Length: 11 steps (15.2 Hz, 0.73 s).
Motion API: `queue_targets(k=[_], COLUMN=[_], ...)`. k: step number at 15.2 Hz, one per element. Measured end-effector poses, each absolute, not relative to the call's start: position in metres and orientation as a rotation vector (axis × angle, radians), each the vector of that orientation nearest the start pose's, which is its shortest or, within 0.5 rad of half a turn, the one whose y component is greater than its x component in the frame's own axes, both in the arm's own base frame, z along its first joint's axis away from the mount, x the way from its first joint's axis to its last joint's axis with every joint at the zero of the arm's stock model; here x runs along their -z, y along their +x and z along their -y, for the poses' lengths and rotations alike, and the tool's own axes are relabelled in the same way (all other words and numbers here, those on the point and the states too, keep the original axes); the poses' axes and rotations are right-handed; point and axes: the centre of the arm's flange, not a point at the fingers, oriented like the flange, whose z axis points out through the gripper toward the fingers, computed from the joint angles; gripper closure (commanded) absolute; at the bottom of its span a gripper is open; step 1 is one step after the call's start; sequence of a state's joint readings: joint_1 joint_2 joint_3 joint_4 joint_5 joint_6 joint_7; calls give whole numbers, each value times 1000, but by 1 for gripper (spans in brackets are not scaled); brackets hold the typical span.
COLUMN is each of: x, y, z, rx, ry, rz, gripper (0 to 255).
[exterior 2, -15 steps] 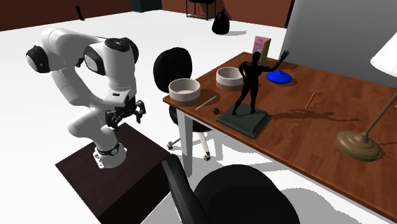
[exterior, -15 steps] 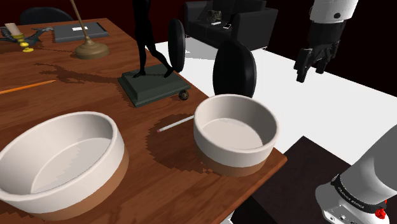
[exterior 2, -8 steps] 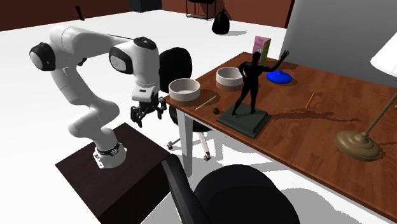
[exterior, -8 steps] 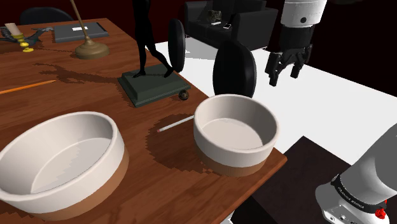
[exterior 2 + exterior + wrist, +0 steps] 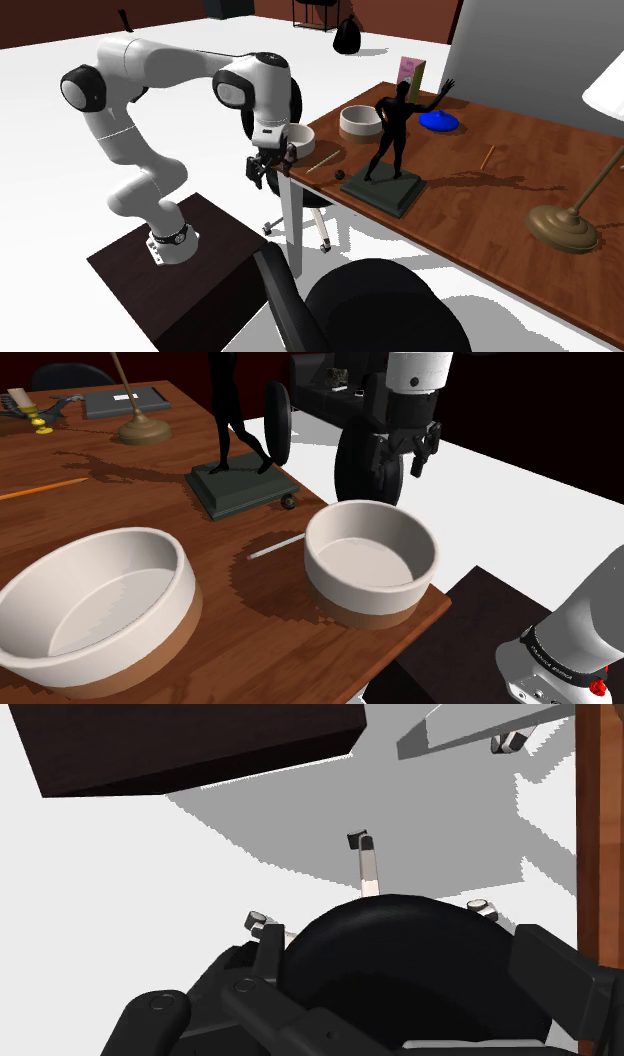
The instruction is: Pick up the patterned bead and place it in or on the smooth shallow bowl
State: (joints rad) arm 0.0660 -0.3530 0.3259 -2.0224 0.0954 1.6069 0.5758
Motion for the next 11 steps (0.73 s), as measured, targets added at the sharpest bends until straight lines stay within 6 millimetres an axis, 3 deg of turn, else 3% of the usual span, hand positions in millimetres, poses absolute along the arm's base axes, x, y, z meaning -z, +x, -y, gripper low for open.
queue_targets(k=[11], x=[-580], y=[464], z=[-316], rx=[-35], ry=[-3135], rz=[-391], gripper=[0])
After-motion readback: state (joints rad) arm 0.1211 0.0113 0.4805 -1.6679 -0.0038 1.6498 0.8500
